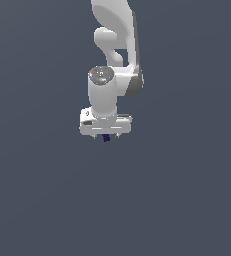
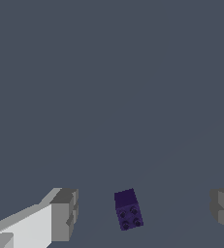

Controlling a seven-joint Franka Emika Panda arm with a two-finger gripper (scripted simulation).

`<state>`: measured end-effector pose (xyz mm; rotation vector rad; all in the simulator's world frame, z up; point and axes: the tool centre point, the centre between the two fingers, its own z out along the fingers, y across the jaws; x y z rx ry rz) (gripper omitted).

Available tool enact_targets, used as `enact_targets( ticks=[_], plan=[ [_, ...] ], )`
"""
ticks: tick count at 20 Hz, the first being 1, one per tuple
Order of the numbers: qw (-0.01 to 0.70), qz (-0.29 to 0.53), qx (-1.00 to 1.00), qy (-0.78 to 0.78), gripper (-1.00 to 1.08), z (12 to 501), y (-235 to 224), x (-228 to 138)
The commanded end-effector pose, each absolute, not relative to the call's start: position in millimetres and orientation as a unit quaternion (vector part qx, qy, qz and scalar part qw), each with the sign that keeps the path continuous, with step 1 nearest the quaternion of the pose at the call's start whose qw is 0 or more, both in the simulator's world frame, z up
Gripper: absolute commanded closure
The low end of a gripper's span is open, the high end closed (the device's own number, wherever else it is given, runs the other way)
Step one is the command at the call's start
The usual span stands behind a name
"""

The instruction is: Pick up the object and move it to a goal position.

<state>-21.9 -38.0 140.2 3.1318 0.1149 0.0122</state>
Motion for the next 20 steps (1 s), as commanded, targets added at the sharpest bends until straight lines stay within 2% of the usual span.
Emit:
enact_targets(
  ticks=[1,11,20],
  plan=[
    [0.004,0.003,0.998,0.056,-0.92,128.5,-40.6,-32.6],
    [0.001,0.001,0.99,0.141,-0.92,83.9,-47.9,-83.2],
    [0.0,0.0,0.986,0.167,-0.92,72.1,-49.1,-99.9]
  ],
)
